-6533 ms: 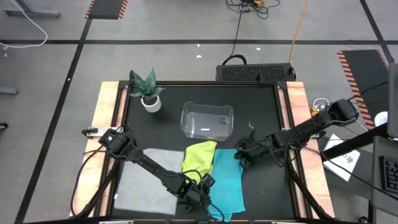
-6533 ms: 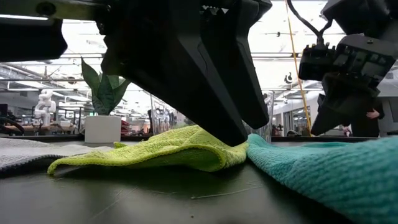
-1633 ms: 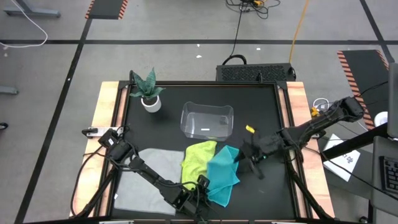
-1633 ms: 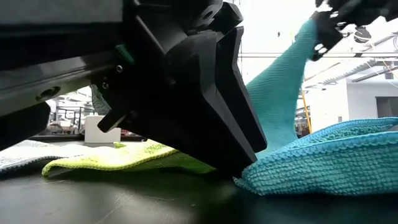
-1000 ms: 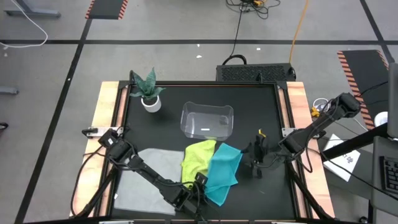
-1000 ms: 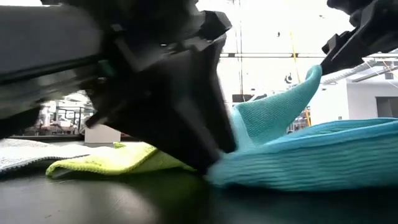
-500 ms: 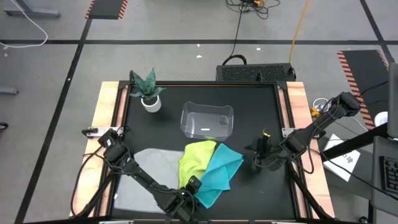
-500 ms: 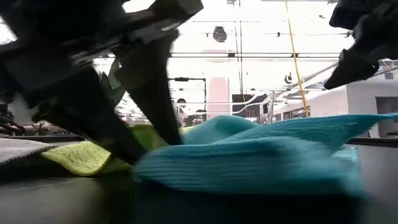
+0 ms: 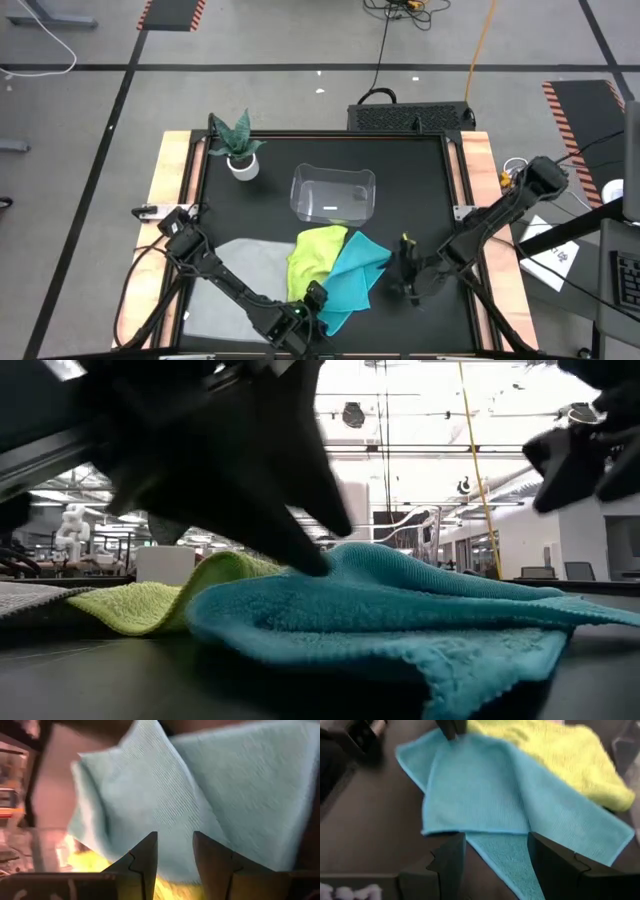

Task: Fold microfiber towels
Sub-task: Fold the blue towel

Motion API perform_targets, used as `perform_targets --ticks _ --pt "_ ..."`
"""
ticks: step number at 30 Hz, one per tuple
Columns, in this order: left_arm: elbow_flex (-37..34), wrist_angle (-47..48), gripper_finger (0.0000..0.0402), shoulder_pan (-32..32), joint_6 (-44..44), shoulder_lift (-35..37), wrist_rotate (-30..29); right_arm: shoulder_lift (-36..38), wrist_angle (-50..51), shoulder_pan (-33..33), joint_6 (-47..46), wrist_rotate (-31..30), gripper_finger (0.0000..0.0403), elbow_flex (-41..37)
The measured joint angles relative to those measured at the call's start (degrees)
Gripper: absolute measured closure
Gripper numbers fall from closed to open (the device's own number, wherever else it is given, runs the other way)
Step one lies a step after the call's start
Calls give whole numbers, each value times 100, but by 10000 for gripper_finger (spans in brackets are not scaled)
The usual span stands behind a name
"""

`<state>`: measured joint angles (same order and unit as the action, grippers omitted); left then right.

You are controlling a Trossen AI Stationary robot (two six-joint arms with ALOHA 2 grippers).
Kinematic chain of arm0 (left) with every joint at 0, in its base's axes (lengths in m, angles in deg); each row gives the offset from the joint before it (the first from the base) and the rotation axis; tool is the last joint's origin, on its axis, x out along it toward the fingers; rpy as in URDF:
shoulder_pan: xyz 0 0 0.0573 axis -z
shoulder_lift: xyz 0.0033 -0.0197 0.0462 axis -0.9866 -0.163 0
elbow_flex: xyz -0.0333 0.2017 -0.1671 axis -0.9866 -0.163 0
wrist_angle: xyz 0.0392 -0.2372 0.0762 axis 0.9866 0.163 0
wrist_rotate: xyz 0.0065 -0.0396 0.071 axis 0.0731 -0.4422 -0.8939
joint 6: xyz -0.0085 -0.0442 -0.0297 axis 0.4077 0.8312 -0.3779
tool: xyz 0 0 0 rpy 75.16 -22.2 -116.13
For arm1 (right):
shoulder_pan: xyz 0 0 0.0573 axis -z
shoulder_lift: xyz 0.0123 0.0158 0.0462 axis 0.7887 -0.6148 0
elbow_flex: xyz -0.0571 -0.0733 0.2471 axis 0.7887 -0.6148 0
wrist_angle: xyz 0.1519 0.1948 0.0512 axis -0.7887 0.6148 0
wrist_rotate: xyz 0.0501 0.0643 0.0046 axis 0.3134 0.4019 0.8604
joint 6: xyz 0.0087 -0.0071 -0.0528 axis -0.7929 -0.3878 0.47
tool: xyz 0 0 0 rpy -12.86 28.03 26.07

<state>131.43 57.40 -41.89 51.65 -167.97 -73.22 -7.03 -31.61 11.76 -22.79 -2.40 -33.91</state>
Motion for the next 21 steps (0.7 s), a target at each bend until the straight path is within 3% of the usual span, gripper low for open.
perform_targets --ticks 5,10,12,16,21 --pt "11 -717 275 -22 -356 73 88 -506 -199 114 -151 2 195 -3" --pt "19 -1699 275 -70 -388 79 851 -758 -343 314 -197 -2 195 -3" --pt "22 -1690 275 -159 -194 81 1205 -784 -368 388 -213 -2 195 -3" --pt "20 -1688 275 -350 240 79 1219 -784 -367 492 -305 -3 195 -3" --pt "20 -1578 275 -538 776 31 1789 -784 -365 544 -306 -1 195 -3"
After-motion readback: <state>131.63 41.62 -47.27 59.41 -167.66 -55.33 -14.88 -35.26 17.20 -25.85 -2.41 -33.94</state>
